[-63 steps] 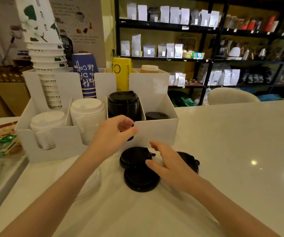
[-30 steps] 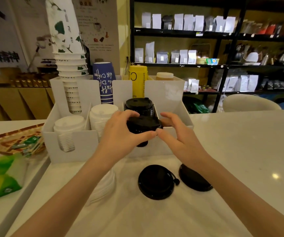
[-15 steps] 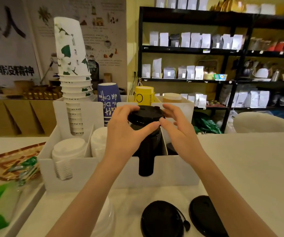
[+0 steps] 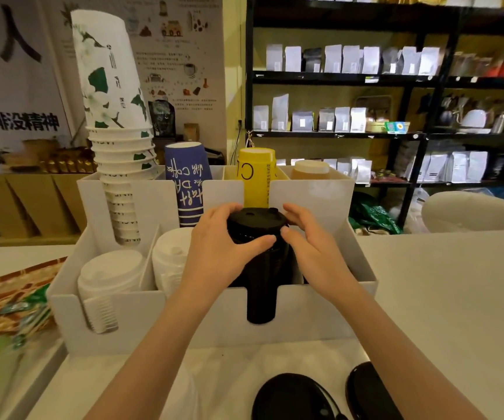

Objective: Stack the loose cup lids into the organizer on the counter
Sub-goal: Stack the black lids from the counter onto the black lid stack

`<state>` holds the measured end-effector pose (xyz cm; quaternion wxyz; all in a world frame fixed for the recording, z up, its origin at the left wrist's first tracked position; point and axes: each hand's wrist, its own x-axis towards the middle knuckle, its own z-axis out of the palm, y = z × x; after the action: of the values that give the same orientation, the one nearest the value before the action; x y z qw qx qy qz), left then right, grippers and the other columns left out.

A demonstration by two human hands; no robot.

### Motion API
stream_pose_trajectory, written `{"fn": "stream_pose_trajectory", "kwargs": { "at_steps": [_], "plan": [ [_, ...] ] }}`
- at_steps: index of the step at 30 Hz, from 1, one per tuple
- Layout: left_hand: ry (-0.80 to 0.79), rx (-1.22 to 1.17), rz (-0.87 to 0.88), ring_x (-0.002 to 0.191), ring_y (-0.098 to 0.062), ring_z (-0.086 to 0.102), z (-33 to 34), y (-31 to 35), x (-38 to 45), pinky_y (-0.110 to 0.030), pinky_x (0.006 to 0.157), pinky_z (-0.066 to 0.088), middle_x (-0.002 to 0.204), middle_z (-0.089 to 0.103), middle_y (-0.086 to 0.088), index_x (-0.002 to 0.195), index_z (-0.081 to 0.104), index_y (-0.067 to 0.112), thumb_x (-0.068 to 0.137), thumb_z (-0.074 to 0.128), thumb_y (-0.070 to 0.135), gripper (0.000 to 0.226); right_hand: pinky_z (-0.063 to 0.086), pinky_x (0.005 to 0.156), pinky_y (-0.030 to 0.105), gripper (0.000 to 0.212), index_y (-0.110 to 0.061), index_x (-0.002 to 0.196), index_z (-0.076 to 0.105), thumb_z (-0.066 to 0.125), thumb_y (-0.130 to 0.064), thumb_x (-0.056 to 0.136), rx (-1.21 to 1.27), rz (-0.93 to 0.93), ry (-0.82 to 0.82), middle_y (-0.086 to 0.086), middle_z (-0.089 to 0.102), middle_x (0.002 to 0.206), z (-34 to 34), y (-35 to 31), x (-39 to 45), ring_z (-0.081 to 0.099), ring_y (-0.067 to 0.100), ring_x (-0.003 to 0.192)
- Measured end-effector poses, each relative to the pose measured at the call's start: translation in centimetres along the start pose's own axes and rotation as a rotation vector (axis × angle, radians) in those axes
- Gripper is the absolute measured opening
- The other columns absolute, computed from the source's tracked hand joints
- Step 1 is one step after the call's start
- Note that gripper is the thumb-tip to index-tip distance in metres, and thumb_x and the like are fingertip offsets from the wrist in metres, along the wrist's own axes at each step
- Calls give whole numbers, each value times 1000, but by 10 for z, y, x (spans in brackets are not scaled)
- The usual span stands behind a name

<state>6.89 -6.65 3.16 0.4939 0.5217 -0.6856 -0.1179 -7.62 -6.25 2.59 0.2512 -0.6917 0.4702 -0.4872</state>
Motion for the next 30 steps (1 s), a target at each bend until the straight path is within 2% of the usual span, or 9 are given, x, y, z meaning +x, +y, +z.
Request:
{"fn": "stream_pose_trajectory", "kwargs": {
  "at_steps": [4,8,10,12,14,19,23,25,30],
  "plan": [
    [11,9,-4,110,-16,49,1,2,-2,-33,94,45,119,55,-3,119,49,18,61,75,41,67,29,106,27,43,-22,137,32,38,-20,94,-13,1,0,-3,42,143,-1,2,0,37,10,130],
    [33,63,6,102,-10,45,2,4,-5,-24,85,38,118,53,-3,119,48,19,62,74,42,66,30,104,23,42,-21,136,34,37,-18,94,-6,1,-3,-3,44,141,-1,5,0,38,10,128],
    [49,144,32,98,-9,43,3,7,-9,-21,81,36,117,51,-2,120,46,20,64,71,46,66,33,96,11,40,-22,133,39,36,-14,94,-6,-12,-12,-3,49,134,-1,6,1,44,4,118],
    [75,244,69,99,-14,48,6,10,-13,-24,79,41,117,49,-2,120,45,20,65,69,49,67,36,81,-3,38,-25,127,44,34,-10,94,-10,-25,-24,-7,53,119,-2,7,0,49,-4,100],
    [90,293,87,100,-17,51,7,12,-16,-28,80,45,118,49,-2,120,46,20,66,68,51,67,36,74,-8,39,-26,127,44,32,-9,94,-12,-20,-32,-10,51,113,-3,9,0,48,-7,95],
    [58,241,57,102,-16,49,5,10,-14,-23,80,38,119,50,-3,121,47,18,66,68,49,66,34,72,-9,40,-23,132,42,32,-12,95,-26,-17,-35,-11,49,113,-3,8,-1,48,-6,93],
    [-6,202,49,98,-8,40,-1,6,-10,-20,82,33,120,52,-2,122,47,18,67,68,47,65,30,70,-11,40,-21,134,39,34,-13,95,-63,-39,-43,-13,46,115,-3,3,-3,42,-5,97],
    [-61,177,23,100,-10,44,-5,3,-7,-21,83,35,119,55,-3,120,49,18,67,69,46,64,31,73,-7,40,-20,134,39,35,-14,95,-115,-74,-47,-11,47,116,-3,1,-4,40,-3,101],
    [-100,144,6,110,-15,48,-8,2,-7,-23,85,36,121,56,-2,121,49,18,68,69,44,63,29,83,6,41,-19,136,39,36,-18,95,-162,-94,-34,1,51,134,-2,4,-4,39,1,110]
  ]
}}
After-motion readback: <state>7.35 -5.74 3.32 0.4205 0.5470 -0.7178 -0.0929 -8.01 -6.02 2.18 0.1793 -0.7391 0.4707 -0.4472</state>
